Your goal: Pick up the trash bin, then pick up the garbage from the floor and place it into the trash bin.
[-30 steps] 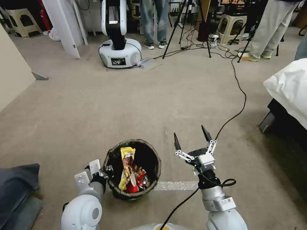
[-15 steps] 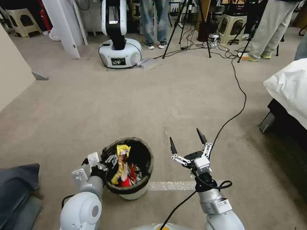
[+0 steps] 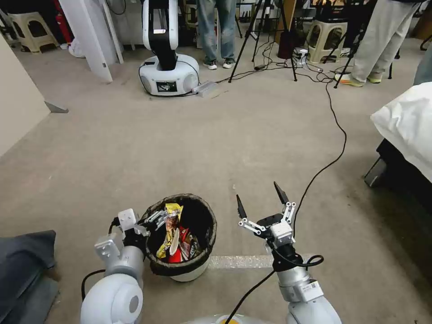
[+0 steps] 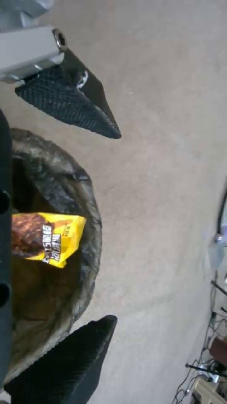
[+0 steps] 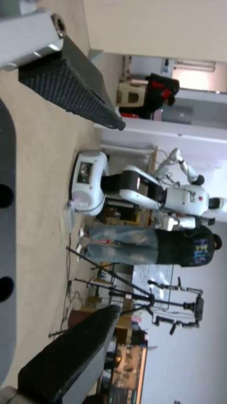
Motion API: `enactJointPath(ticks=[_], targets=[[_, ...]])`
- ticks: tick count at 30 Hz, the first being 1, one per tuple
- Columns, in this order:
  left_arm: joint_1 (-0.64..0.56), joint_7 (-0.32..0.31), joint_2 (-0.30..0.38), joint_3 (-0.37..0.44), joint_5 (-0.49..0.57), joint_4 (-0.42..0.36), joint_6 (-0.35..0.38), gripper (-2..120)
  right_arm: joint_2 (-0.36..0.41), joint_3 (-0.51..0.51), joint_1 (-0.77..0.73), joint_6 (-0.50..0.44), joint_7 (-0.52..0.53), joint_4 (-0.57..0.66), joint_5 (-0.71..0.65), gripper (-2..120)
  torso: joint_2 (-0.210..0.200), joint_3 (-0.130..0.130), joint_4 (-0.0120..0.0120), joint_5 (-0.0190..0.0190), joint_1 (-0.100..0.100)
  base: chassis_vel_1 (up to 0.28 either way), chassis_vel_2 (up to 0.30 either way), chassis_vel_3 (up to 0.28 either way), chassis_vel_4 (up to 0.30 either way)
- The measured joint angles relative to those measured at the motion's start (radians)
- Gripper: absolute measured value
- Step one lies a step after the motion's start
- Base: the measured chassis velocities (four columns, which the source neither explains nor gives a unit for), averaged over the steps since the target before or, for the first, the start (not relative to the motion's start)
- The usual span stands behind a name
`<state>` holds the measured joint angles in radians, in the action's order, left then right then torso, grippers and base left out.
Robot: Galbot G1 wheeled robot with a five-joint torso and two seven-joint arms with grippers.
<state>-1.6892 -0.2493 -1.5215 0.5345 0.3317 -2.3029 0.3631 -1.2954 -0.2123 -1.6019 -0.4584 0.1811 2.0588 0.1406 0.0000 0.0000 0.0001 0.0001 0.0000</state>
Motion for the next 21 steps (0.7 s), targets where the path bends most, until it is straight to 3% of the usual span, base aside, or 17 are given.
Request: enactJointPath(ticks=[5, 7, 8, 9, 11, 12, 15, 21], targets=[[-0.033, 0.033, -0.002, -0.019, -0.125, 0.006, -0.109, 100, -0.014, -0.008, -0.007, 0.002, 0.028, 0.004, -0.001, 100, 0.0, 0.0, -0.0002, 0.0001, 0.0, 0.0, 0.0, 0.0, 0.0], [-0.074, 0.102, -0.003, -0.024, -0.233, 0.06, -0.303, 100, -0.03, -0.014, -0.006, 0.004, 0.044, 0.011, -0.002, 100, 0.0, 0.0, -0.0002, -0.0002, 0.0, 0.0, 0.0, 0.0, 0.0], [-0.074, 0.102, -0.003, -0.024, -0.233, 0.06, -0.303, 100, -0.03, -0.014, -0.006, 0.004, 0.044, 0.011, -0.002, 100, 0.0, 0.0, -0.0002, -0.0002, 0.0, 0.0, 0.0, 0.0, 0.0], [-0.103, 0.146, -0.005, -0.024, -0.264, 0.093, -0.427, 100, -0.04, -0.016, -0.004, 0.006, 0.05, 0.013, 0.002, 100, 0.0, 0.0, -0.0001, -0.0001, 0.0, 0.0, 0.0, 0.0, 0.0], [-0.15, 0.197, -0.011, -0.026, -0.309, 0.134, -0.571, 100, -0.049, -0.017, -0.005, 0.023, 0.065, 0.015, 0.01, 100, 0.0, 0.0, 0.0001, -0.0001, 0.0, 0.0, 0.0, 0.0, 0.0], [-0.15, 0.197, -0.011, -0.026, -0.309, 0.134, -0.571, 100, -0.049, -0.017, -0.005, 0.023, 0.065, 0.015, 0.01, 100, 0.0, 0.0, 0.0001, -0.0001, 0.0, 0.0, 0.0, 0.0, 0.0], [-0.19, 0.216, -0.019, -0.026, -0.373, 0.171, -0.71, 100, -0.054, -0.02, -0.009, 0.045, 0.082, 0.016, 0.013, 100, 0.0, 0.0, -0.0001, 0.0, 0.0, 0.0, 0.0, 0.0, 0.0], [-0.205, 0.21, -0.024, -0.026, -0.387, 0.175, -0.76, 100, -0.061, -0.025, -0.013, 0.046, 0.085, 0.013, 0.023, 100, 0.0, 0.0, -0.0001, -0.0001, 0.0, 0.0, 0.0, 0.0, 0.0]])
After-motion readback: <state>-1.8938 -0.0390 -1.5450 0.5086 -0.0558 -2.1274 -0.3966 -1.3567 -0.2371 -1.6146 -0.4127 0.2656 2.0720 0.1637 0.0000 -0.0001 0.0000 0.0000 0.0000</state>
